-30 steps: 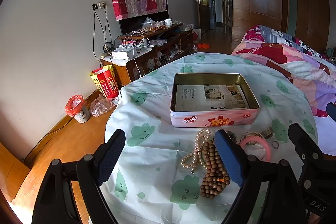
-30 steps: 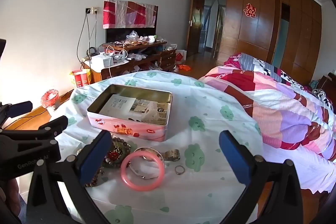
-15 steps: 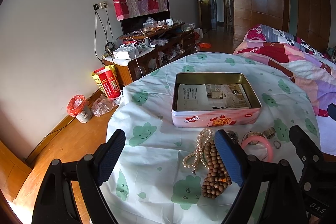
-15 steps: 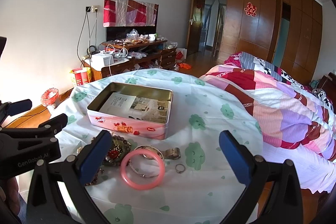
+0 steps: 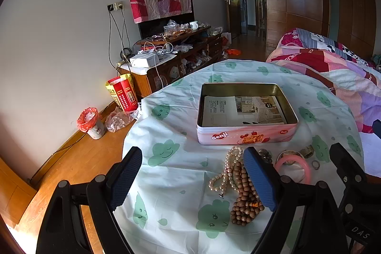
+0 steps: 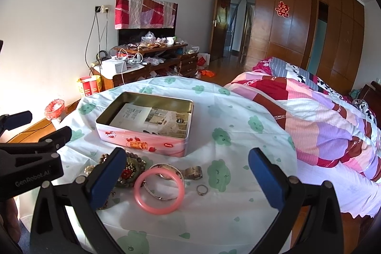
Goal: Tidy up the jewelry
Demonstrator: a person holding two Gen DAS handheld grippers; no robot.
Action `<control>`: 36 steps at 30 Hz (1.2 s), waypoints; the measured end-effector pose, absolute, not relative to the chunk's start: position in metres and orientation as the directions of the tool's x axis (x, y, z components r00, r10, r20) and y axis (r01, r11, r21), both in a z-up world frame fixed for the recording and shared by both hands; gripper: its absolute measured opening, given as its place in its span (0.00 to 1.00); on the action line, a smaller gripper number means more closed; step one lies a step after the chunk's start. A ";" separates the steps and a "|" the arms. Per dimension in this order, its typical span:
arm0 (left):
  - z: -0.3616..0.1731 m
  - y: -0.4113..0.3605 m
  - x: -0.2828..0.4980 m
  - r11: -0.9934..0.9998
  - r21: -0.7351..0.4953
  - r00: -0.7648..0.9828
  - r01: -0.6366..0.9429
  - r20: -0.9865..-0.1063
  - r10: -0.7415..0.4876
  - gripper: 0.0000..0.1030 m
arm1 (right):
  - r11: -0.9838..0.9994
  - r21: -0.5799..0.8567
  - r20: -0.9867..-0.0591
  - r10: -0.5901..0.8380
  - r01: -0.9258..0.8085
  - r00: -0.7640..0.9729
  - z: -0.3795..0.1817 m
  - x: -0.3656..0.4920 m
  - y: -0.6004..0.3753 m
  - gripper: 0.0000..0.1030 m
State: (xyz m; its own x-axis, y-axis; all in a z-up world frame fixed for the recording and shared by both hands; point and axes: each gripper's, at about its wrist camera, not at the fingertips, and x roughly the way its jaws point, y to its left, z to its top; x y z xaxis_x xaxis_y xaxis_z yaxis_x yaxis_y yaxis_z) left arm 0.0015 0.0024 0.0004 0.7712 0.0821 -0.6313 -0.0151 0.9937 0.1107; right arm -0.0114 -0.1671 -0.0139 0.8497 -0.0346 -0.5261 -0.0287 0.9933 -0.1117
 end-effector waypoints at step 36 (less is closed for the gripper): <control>-0.012 0.002 0.007 0.991 0.128 0.757 -0.027 -0.645 0.104 0.84 | 0.993 -0.113 -0.543 -0.045 -0.020 0.839 -0.017 -0.009 -0.170 1.00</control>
State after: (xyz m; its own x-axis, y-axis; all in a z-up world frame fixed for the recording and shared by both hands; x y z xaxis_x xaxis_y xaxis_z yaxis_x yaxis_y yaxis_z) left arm 0.0072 0.0016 -0.0118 0.7574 0.1040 -0.6446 -0.0269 0.9914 0.1284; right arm -0.0090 -0.1698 -0.0165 0.8388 -0.0448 -0.5426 -0.0201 0.9934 -0.1131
